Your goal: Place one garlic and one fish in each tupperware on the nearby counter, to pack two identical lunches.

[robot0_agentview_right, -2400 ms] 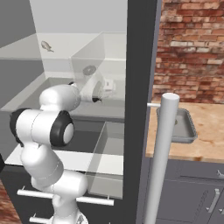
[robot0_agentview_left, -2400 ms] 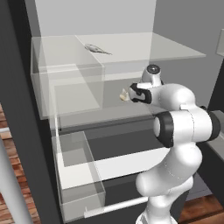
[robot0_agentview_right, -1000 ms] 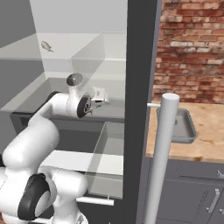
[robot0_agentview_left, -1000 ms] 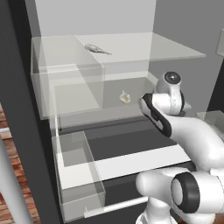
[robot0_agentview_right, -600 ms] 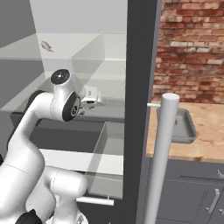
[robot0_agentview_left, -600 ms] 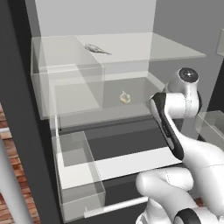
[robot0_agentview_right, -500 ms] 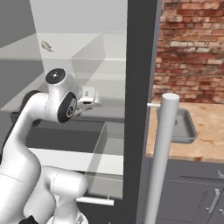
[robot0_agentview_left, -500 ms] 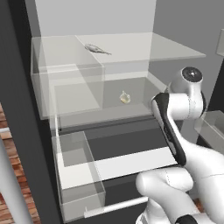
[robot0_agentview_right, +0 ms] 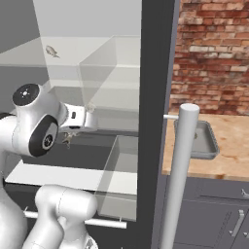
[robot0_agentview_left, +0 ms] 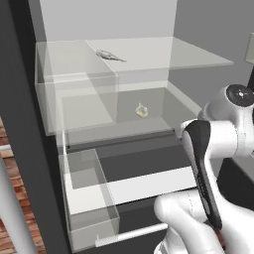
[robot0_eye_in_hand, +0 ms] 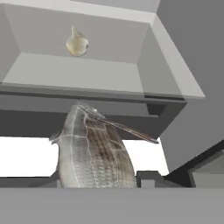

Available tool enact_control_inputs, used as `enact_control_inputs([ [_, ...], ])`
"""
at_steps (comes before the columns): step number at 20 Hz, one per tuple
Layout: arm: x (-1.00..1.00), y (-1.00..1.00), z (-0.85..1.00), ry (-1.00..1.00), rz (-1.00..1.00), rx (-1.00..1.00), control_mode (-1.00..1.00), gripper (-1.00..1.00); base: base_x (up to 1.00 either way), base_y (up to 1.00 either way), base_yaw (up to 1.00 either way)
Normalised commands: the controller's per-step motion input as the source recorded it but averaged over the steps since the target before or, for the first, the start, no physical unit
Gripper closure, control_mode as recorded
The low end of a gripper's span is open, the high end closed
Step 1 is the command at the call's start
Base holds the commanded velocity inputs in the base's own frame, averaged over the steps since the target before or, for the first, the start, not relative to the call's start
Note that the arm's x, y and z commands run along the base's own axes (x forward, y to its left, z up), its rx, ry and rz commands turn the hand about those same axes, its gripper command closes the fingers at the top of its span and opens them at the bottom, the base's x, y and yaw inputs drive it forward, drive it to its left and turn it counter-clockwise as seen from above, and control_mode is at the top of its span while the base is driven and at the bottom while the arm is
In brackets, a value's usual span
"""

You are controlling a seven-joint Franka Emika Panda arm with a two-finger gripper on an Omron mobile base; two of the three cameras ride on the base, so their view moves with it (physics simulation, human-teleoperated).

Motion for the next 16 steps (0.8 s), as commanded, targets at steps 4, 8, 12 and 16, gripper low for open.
enact_control_inputs([
  [4,-0.98,0.0,0.27,0.0,0.0,0.0,-1.0,1.0,0.0,0.0,0.0],
  [8,-0.71,0.0,0.49,0.0,0.0,0.0,-1.0,1.0,0.0,0.0,0.0],
  [12,-0.62,0.0,0.56,0.0,0.0,0.0,-1.0,1.0,0.0,0.0,0.0],
  [16,-0.4,0.07,0.31,0.0,0.0,0.0,-1.0,1.0,0.0,0.0,0.0],
])
